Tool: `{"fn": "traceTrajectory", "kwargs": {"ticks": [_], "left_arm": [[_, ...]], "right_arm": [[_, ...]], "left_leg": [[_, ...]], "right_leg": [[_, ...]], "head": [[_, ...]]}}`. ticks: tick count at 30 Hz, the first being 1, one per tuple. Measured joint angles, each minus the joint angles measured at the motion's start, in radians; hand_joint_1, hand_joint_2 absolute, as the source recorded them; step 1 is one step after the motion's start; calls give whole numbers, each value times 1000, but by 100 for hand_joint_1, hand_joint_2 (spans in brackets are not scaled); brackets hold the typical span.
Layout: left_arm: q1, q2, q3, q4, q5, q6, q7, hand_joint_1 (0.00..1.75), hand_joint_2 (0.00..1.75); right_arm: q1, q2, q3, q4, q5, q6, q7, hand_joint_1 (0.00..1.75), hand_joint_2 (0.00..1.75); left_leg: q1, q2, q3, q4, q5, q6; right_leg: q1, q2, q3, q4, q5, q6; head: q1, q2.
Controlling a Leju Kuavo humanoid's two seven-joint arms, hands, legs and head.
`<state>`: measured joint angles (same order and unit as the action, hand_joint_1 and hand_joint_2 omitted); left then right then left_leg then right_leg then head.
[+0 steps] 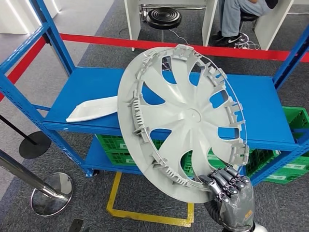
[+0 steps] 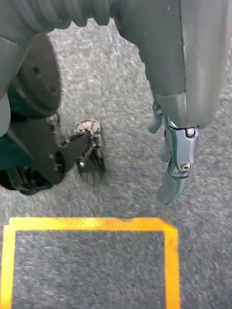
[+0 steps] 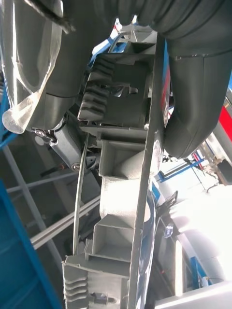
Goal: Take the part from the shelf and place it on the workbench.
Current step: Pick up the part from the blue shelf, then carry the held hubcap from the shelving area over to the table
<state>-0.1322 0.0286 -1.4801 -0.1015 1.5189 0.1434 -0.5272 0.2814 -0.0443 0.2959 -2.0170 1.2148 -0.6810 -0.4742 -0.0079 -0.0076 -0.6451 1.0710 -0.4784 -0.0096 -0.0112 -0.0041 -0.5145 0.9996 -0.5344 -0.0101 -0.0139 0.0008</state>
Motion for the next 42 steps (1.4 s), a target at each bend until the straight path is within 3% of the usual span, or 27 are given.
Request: {"fn": "traceTrajectory", "kwargs": {"ticks": [2,3,4,5,6,8,10,12,14,15,18,19,20,21,23,25,26,28,30,33,34,35,36,37,39,40,42], "left_arm": [[-1,-2,-3,0,0,0,0,0,175],[-1,-2,-4,0,0,0,0,0,175],[-1,-2,-5,0,0,0,0,0,175],[-1,-2,-6,0,0,0,1,0,175],[-1,-2,-6,0,0,0,1,0,175],[-3,-1,-6,0,0,0,1,0,175],[-7,0,-7,0,0,0,1,0,175],[-9,1,-8,0,-1,1,2,0,175],[-11,1,-11,0,-1,1,5,0,175],[-12,1,-13,0,-1,1,6,0,175],[-16,1,-20,0,-2,0,9,0,175],[-16,1,-22,0,-3,0,9,0,175],[-16,1,-25,0,-3,0,10,0,175],[-16,1,-27,0,-3,0,10,0,175],[-17,1,-31,0,-3,-1,10,0,175],[-18,1,-32,0,-3,-1,11,0,175],[-18,1,-33,0,-3,-1,11,0,175],[-18,2,-34,0,-3,-1,11,0,175],[-18,3,-37,0,-4,-1,13,0,175],[-20,1,-44,0,-8,-2,19,0,175],[-21,0,-47,0,-9,-2,21,0,175],[-23,0,-50,0,-9,-3,22,0,175],[-24,0,-53,0,-10,-4,23,0,175],[-25,0,-56,0,-10,-5,25,0,175],[-30,1,-61,0,-13,-6,26,0,175],[-33,1,-62,0,-15,-6,27,0,175],[-38,1,-64,0,-18,-6,28,0,175]], "right_arm": [[0,0,0,0,-1,0,0,175,175],[0,0,-1,0,-1,0,0,175,175],[1,0,-1,0,-1,0,1,175,175],[1,0,-1,0,-1,0,2,175,175],[1,0,-1,0,-1,0,2,175,175],[1,0,-1,0,-1,-1,5,175,175],[2,0,-1,0,0,-1,9,175,175],[3,0,-1,0,2,-1,12,175,175],[5,0,-1,0,4,-1,14,175,175],[8,0,-1,0,6,-1,15,175,175],[17,0,-2,-1,12,-1,16,175,175],[20,0,-2,-1,13,-1,16,175,175],[22,0,-2,-1,13,-1,17,175,175],[22,0,-2,-2,14,-1,17,175,175],[22,0,-4,-2,14,-1,19,175,175],[23,0,-4,-3,14,-1,19,175,175],[24,0,-5,-4,14,-1,20,175,175],[27,0,-6,-5,16,-1,21,175,175],[30,0,-8,-10,21,-1,25,175,175],[39,0,-11,-21,30,-1,30,175,175],[42,0,-11,-24,33,-1,32,175,175],[46,0,-12,-27,36,-1,35,175,175],[50,0,-13,-30,39,-1,37,175,175],[53,0,-14,-33,43,-1,41,175,175],[60,0,-15,-42,50,-1,48,175,175],[64,0,-17,-46,53,-1,51,175,175],[69,0,-19,-53,55,-1,54,175,175]], "left_leg": [[5,2,-25,112,-102,-9],[6,2,-33,172,-136,-11],[7,2,-32,212,-145,-12],[6,2,-18,224,-131,-10],[6,2,11,203,-102,-6],[1,3,112,74,-61,7],[-7,3,208,-70,-72,19],[-13,3,234,-125,-80,27],[-12,5,220,-133,-56,37],[-11,7,209,-137,-42,43],[-9,9,163,-136,-3,53],[-9,9,146,-134,8,52],[-9,9,129,-130,19,51],[-9,9,110,-124,28,49],[-8,8,74,-104,41,42],[-10,6,47,-81,51,33],[-11,6,38,-73,56,28],[-11,4,28,-67,67,19],[-7,4,13,-39,29,8],[1,5,-29,128,-114,-8],[3,5,-36,186,-140,-10],[4,5,-32,218,-142,-10],[4,5,-12,214,-124,-7],[3,5,25,173,-96,-3],[-3,5,129,24,-57,12],[-7,5,173,-48,-55,18],[-14,5,210,-121,-64,28]], "right_leg": [[2,-4,-20,1,21,-8],[4,-7,-34,2,32,-9],[6,-9,-49,3,43,-10],[8,-11,-65,4,54,-10],[9,-13,-80,5,64,-9],[12,-14,-104,7,84,-5],[13,-17,-114,7,102,4],[10,-20,-117,2,123,14],[7,-16,-128,7,116,22],[7,-11,-140,29,86,26],[7,0,-188,203,-55,34],[7,1,-194,259,-71,36],[6,1,-188,288,-62,38],[5,1,-165,281,-35,39],[1,2,-70,169,7,41],[0,7,28,30,-10,40],[1,10,52,-8,-26,38],[3,8,47,-18,-25,25],[1,2,28,-17,-8,7],[4,-5,-6,-16,22,-10],[6,-7,-19,-14,32,-11],[8,-9,-34,-12,42,-11],[10,-10,-49,-9,51,-11],[11,-10,-62,-7,59,-10],[13,-11,-82,-4,76,-5],[14,-12,-89,-3,84,0],[11,-15,-99,-5,103,14]], "head": [[-3,0],[-3,0],[-3,0],[-3,0],[-3,0],[-3,0],[-2,0],[-2,0],[-2,0],[0,0],[4,0],[4,0],[5,0],[5,0],[6,0],[8,0],[10,0],[12,0],[11,0],[10,0],[10,0],[11,0],[12,0],[13,0],[14,0],[14,0],[15,0]]}}
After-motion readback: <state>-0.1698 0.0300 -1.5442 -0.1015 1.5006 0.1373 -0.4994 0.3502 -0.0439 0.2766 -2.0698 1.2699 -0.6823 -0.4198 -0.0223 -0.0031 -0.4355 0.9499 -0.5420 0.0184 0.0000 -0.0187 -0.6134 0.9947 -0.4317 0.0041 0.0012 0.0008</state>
